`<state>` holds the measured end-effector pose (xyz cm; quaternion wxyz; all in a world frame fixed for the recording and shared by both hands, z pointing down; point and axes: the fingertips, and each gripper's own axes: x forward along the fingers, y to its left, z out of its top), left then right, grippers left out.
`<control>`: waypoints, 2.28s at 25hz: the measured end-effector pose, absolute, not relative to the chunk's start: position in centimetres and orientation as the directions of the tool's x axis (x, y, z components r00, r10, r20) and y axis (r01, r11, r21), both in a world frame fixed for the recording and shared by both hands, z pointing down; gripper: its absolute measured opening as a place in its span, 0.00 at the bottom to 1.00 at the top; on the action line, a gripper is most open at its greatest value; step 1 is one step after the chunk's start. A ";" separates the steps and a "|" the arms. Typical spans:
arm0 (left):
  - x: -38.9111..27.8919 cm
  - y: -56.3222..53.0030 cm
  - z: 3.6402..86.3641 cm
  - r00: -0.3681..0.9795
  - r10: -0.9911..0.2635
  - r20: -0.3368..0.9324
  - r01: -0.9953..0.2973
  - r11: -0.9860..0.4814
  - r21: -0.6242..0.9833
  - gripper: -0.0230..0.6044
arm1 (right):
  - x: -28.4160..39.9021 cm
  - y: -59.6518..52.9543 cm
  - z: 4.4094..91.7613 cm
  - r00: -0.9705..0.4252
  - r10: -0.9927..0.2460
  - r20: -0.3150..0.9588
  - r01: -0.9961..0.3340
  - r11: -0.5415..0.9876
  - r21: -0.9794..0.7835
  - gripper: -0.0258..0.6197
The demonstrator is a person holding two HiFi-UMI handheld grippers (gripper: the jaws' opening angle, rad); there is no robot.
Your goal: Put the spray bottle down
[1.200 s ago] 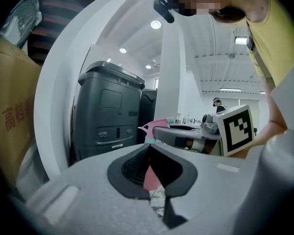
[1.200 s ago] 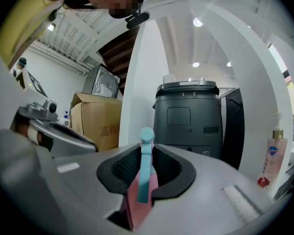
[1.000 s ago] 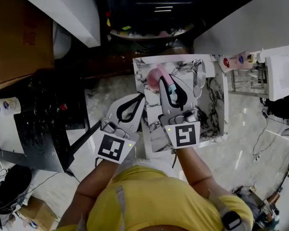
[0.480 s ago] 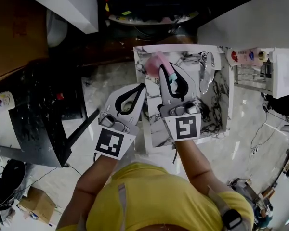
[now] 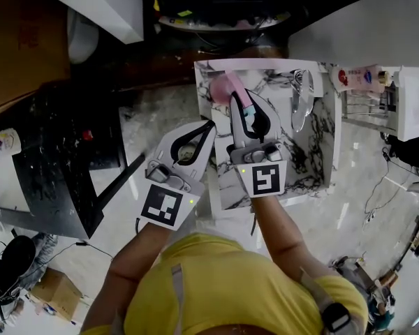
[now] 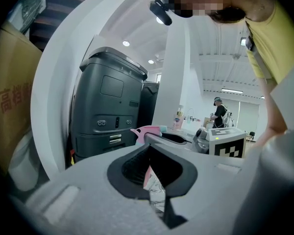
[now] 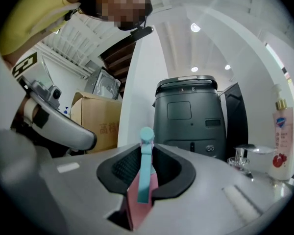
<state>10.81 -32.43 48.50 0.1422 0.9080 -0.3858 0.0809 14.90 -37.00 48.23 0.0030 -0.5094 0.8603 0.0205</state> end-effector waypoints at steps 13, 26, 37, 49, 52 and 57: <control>11.8 -30.8 48.5 0.709 -0.656 0.258 -0.704 -0.679 0.209 0.04 | 14.9 -37.2 49.8 -0.459 -0.888 0.022 -0.888 0.459 -0.023 0.16; 11.4 -29.2 45.5 0.709 -0.669 0.222 -0.704 -0.688 0.175 0.04 | 17.8 -32.4 52.1 -0.379 -0.892 0.247 -0.920 0.393 0.008 0.35; 11.1 -26.6 39.7 0.707 -0.697 0.124 -0.708 -0.697 0.117 0.04 | 20.6 -26.4 42.3 -0.267 -0.949 0.164 -0.960 0.277 0.035 0.04; 9.6 -24.1 32.8 0.680 -0.732 0.025 -0.733 -0.679 0.039 0.04 | 21.2 -21.5 31.6 -0.206 -0.979 0.013 -0.975 0.206 0.088 0.04; 9.3 -23.7 31.5 0.673 -0.739 0.017 -0.739 -0.672 0.037 0.04 | 20.8 -21.2 30.5 -0.210 -0.978 0.004 -0.972 0.209 0.108 0.04; 8.9 -23.5 31.0 0.669 -0.743 0.011 -0.743 -0.668 0.027 0.04 | 19.5 -21.1 30.2 -0.237 -0.971 -0.035 -0.968 0.233 0.089 0.04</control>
